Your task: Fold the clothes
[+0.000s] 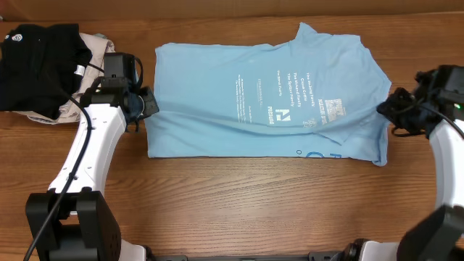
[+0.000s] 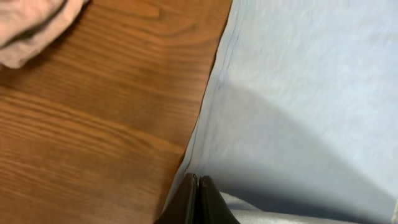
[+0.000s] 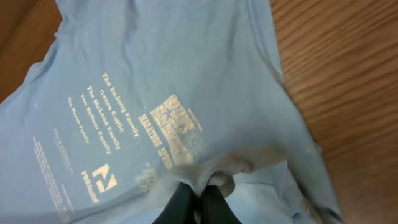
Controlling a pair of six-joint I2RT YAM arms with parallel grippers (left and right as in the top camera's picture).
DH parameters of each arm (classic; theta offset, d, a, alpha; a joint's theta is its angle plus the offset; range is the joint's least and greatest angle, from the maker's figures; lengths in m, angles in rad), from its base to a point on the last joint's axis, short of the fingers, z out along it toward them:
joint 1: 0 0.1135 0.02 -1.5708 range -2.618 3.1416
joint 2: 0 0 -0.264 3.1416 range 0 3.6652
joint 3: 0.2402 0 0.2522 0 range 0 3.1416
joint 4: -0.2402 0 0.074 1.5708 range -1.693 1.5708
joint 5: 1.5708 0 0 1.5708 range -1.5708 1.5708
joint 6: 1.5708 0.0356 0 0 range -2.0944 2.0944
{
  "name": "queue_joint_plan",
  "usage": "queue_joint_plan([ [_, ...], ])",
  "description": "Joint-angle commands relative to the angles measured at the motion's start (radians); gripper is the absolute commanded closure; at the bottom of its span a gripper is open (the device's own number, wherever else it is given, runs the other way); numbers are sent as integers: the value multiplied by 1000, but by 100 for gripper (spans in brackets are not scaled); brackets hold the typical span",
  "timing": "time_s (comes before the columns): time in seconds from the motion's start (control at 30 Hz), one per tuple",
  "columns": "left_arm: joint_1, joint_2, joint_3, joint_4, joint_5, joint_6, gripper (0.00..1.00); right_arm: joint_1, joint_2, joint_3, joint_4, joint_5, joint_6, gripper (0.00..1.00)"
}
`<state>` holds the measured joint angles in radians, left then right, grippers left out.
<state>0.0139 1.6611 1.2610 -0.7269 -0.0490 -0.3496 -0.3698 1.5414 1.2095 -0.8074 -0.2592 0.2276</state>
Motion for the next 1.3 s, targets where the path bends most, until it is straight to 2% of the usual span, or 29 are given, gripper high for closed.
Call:
queue_joint_plan([
  [0.0,7,33,-3,35,-23,-23,96,-1,60,1,38,11,21,96],
  [0.5,7,262,-3,197,-59,-25,96,0,106,1,158,42,9,96],
  [0.8,6,283,-3,281,-59,-25,96,0,112,1,187,69,5,96],
  [1.27,6,284,-3,289,-111,-24,95,0,243,1,257,85,5,96],
])
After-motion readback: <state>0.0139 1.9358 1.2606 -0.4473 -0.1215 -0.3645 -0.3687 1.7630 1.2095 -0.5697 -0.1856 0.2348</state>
